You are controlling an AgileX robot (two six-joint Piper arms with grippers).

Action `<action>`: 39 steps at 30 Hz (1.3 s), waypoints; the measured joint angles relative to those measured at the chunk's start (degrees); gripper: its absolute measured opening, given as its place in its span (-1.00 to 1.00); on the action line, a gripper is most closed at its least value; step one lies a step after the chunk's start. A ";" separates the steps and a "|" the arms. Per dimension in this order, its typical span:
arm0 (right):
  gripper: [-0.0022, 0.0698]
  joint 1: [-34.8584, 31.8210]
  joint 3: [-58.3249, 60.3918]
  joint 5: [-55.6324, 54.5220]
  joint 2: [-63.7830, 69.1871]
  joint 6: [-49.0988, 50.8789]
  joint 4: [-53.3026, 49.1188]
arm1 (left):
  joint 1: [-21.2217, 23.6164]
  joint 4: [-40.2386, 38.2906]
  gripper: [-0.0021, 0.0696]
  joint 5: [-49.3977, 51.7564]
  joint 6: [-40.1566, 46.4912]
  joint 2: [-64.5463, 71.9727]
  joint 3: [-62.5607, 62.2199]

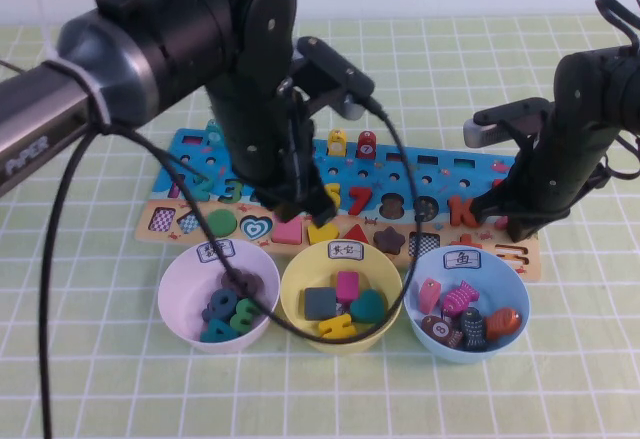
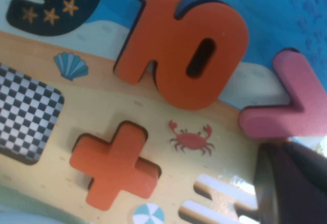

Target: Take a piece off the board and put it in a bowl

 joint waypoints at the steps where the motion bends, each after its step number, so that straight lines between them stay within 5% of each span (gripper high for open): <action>1: -0.99 0.00 0.00 0.00 0.00 0.00 0.00 | 0.00 1.47 -0.76 -0.11 -0.84 -0.99 1.64; 13: -0.99 0.00 0.00 -0.21 0.00 0.00 0.33 | 3.39 1.51 -0.76 -8.53 -4.17 -13.99 22.91; 25: -0.99 0.00 0.00 -0.21 0.00 0.00 0.45 | 8.92 2.90 -0.76 -13.89 -7.26 -11.90 24.13; 39: -0.99 0.00 0.00 -0.33 0.00 0.00 0.56 | 9.99 -5.64 -0.73 -13.68 1.41 -7.23 24.13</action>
